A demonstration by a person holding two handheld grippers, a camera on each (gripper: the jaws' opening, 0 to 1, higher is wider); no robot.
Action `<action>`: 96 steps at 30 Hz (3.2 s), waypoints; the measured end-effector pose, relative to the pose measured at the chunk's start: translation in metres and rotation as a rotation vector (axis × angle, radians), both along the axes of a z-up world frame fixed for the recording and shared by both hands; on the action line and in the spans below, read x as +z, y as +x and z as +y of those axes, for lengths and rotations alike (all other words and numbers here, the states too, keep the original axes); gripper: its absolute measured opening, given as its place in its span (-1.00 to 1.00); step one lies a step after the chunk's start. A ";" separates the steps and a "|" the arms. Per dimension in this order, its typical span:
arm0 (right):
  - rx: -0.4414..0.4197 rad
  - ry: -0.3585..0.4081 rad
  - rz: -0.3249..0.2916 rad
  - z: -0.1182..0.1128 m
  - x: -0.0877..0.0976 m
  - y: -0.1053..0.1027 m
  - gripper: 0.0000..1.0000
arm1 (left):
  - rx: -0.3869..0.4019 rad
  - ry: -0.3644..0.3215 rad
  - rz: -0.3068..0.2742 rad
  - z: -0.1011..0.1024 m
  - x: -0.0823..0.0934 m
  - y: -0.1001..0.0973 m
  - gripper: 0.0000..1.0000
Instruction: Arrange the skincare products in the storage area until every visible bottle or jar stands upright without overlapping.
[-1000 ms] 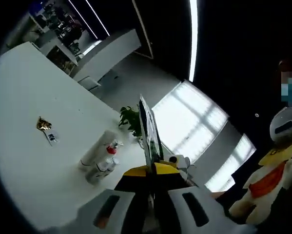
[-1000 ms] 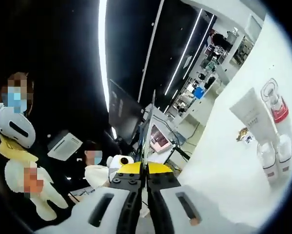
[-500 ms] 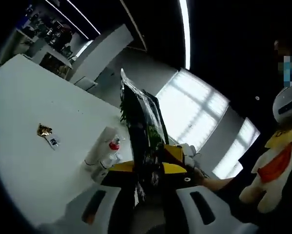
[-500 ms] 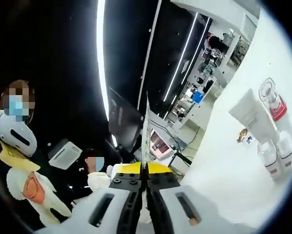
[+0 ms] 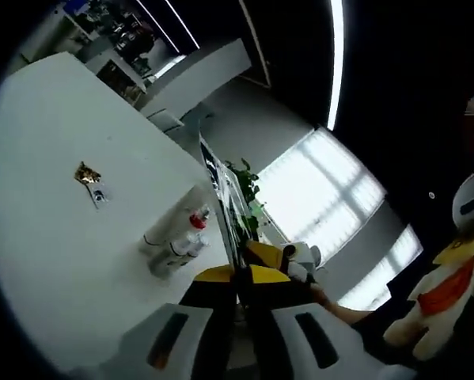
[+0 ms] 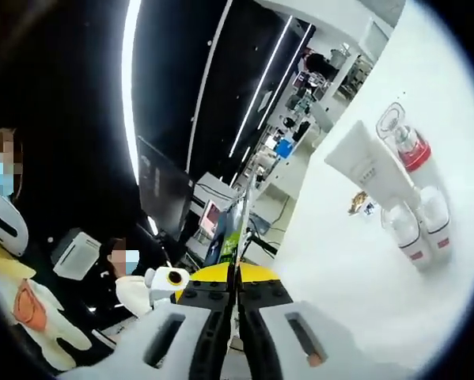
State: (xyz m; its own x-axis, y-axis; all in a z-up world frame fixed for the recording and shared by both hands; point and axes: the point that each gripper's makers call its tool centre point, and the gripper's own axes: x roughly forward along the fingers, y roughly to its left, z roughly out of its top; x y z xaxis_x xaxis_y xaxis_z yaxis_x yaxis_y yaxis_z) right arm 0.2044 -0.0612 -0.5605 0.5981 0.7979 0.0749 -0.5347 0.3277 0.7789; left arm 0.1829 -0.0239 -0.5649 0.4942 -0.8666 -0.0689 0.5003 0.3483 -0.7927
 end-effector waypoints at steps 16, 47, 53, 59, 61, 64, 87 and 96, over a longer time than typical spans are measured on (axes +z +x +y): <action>0.005 -0.117 -0.139 -0.001 0.001 0.003 -0.29 | 0.025 -0.034 0.049 0.005 -0.008 0.007 -1.00; -0.009 -0.409 -0.201 -0.033 -0.031 0.003 0.95 | 0.059 -0.010 0.152 -0.004 -0.046 0.024 -1.00; -0.035 -0.461 -0.197 -0.048 -0.038 0.004 0.99 | 0.064 0.004 0.175 -0.008 -0.058 0.030 -1.00; -0.043 -0.529 -0.192 -0.061 -0.048 0.003 0.99 | 0.065 0.017 0.200 -0.009 -0.071 0.035 -1.00; -0.045 -0.540 -0.187 -0.065 -0.050 0.003 0.99 | 0.065 0.019 0.207 -0.009 -0.074 0.036 -1.00; -0.059 -0.558 -0.176 -0.070 -0.054 0.004 0.99 | 0.071 0.026 0.219 -0.010 -0.080 0.037 -1.00; -0.093 -0.615 -0.104 -0.091 -0.081 0.005 0.99 | 0.076 0.173 0.268 -0.018 -0.143 0.054 -1.00; -0.090 -0.619 -0.092 -0.092 -0.084 0.005 0.99 | 0.087 0.360 0.166 -0.013 -0.163 0.057 -1.00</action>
